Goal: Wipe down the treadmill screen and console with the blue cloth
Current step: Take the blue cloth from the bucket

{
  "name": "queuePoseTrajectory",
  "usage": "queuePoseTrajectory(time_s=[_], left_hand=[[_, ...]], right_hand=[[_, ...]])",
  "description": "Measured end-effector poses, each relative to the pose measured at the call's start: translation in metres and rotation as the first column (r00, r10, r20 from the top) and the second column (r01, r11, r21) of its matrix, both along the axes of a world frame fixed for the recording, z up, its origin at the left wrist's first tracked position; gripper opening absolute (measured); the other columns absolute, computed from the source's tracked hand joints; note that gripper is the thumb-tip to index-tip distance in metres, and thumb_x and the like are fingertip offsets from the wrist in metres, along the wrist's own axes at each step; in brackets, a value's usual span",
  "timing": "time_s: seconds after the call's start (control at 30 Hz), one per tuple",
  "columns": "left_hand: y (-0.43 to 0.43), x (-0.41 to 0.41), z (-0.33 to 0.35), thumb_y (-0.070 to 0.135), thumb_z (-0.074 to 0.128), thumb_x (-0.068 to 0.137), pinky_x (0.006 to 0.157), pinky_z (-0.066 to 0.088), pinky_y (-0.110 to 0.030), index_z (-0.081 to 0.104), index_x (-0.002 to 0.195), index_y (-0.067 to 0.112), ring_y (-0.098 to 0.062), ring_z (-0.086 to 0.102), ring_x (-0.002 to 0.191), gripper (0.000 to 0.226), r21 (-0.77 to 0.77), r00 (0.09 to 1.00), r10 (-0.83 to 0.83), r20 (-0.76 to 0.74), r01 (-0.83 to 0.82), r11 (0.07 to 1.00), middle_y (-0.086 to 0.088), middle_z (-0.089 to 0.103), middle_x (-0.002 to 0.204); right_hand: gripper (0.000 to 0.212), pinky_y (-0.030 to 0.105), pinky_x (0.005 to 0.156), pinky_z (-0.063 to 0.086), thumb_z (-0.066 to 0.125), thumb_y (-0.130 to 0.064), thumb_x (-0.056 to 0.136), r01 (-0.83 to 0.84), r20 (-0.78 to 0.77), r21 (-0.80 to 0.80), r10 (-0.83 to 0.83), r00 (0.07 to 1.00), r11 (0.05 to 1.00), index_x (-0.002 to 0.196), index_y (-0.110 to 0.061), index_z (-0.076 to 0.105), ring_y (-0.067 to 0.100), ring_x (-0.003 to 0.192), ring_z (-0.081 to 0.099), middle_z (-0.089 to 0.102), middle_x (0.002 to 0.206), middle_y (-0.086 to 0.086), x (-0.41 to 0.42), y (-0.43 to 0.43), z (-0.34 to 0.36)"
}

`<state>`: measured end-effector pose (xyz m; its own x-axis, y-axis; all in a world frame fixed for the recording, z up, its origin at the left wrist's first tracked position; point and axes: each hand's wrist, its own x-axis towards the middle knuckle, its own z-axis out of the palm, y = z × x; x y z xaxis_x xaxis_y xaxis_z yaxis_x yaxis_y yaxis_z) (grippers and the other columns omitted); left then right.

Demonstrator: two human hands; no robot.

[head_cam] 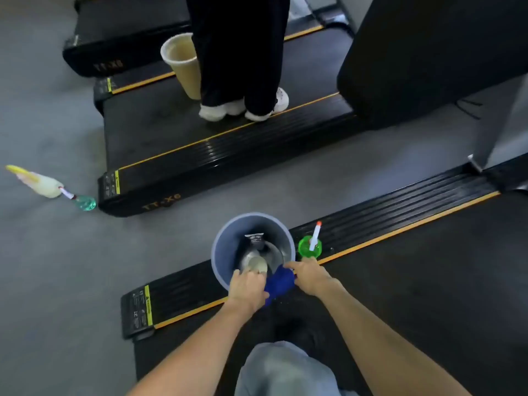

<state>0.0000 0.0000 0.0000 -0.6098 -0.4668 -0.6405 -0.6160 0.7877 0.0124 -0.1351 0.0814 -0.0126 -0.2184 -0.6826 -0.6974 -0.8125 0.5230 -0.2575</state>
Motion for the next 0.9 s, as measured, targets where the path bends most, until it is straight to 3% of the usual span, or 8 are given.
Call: queuePoseTrajectory(time_s=[0.1,0.23,0.43,0.53,0.6,0.73,0.83,0.9], left_hand=[[-0.003,-0.008,-0.037,0.04,0.057,0.087,0.098,0.031,-0.038,0.055,0.119,0.016,-0.025,0.051,0.115,0.041,0.041,0.999,0.013,0.034,-0.014,0.999,-0.005,0.06,0.12],[-0.001,-0.017,-0.061,0.034,0.059,0.087,0.096,0.032,-0.039,0.055,0.118,0.017,-0.026,0.055,0.11,0.036,0.052,0.999,-0.03,0.024,0.029,0.998,-0.006,0.061,0.116],[0.0,-0.021,-0.038,0.016,0.054,0.089,0.099,0.033,-0.038,0.055,0.118,0.017,-0.027,0.054,0.113,0.029,0.04,0.999,-0.017,-0.042,0.018,0.999,-0.006,0.062,0.117],[-0.001,-0.026,0.004,0.016,0.05,0.089,0.093,0.04,-0.037,0.052,0.118,0.012,-0.029,0.054,0.113,0.029,0.089,0.996,0.06,-0.069,-0.053,0.995,-0.009,0.058,0.121],[0.003,-0.038,0.043,0.016,0.049,0.09,0.09,0.043,-0.039,0.05,0.121,0.009,-0.031,0.053,0.114,0.032,0.159,0.994,0.072,-0.083,-0.058,0.986,-0.011,0.053,0.125],[0.027,-0.083,0.136,0.015,0.049,0.091,0.092,0.043,-0.043,0.047,0.126,0.01,-0.035,0.052,0.117,0.035,0.183,0.991,-0.101,-0.083,0.115,0.976,-0.015,0.052,0.129],[0.052,-0.132,0.215,0.016,0.048,0.093,0.089,0.044,-0.044,0.043,0.128,0.013,-0.036,0.053,0.115,0.035,0.214,0.975,-0.177,-0.136,0.203,0.955,-0.017,0.053,0.126],[0.07,-0.168,0.269,0.017,0.047,0.093,0.087,0.045,-0.045,0.044,0.123,0.016,-0.038,0.055,0.111,0.03,0.236,0.952,-0.224,-0.207,0.271,0.933,-0.018,0.056,0.121]], right_hand=[[0.047,0.038,0.105,0.033,0.051,-0.015,0.092,-0.085,-0.096,-0.033,0.081,0.992,0.996,0.136,-0.029,0.043,0.026,0.128,0.03,0.033,0.136,0.009,0.006,-0.017,-0.041],[0.035,0.037,0.101,0.029,0.06,-0.027,0.087,-0.283,-0.177,-0.079,0.266,0.948,0.956,0.123,-0.025,0.058,0.022,0.124,0.035,0.042,0.129,0.006,0.002,-0.024,-0.061],[0.036,0.035,0.098,0.029,0.054,-0.025,0.091,-0.307,-0.18,-0.175,0.276,0.944,0.935,0.125,-0.013,0.053,0.023,0.124,0.033,0.038,0.131,0.006,0.002,-0.02,-0.037],[0.031,0.033,0.103,0.026,0.05,-0.024,0.093,-0.184,-0.073,-0.235,0.171,0.983,0.954,0.122,-0.012,0.051,0.022,0.124,0.035,0.044,0.129,0.006,-0.004,-0.004,0.001],[0.025,0.034,0.099,0.031,0.047,-0.022,0.094,-0.057,-0.001,-0.238,0.059,0.998,0.97,0.117,-0.012,0.051,0.027,0.117,0.045,0.054,0.12,0.01,-0.013,0.011,0.039],[0.024,0.038,0.083,0.043,0.041,-0.023,0.097,0.101,0.055,-0.123,-0.095,0.994,0.987,0.119,-0.016,0.046,0.031,0.101,0.058,0.061,0.112,0.011,-0.044,0.05,0.141],[0.03,0.04,0.084,0.047,0.041,-0.026,0.097,0.254,0.018,-0.12,-0.254,0.967,0.96,0.123,-0.018,0.05,0.029,0.103,0.058,0.061,0.113,0.01,-0.082,0.088,0.233],[0.028,0.038,0.081,0.049,0.045,-0.027,0.093,0.357,-0.026,-0.156,-0.365,0.931,0.921,0.115,-0.017,0.058,0.026,0.098,0.059,0.063,0.109,0.009,-0.111,0.114,0.298]])
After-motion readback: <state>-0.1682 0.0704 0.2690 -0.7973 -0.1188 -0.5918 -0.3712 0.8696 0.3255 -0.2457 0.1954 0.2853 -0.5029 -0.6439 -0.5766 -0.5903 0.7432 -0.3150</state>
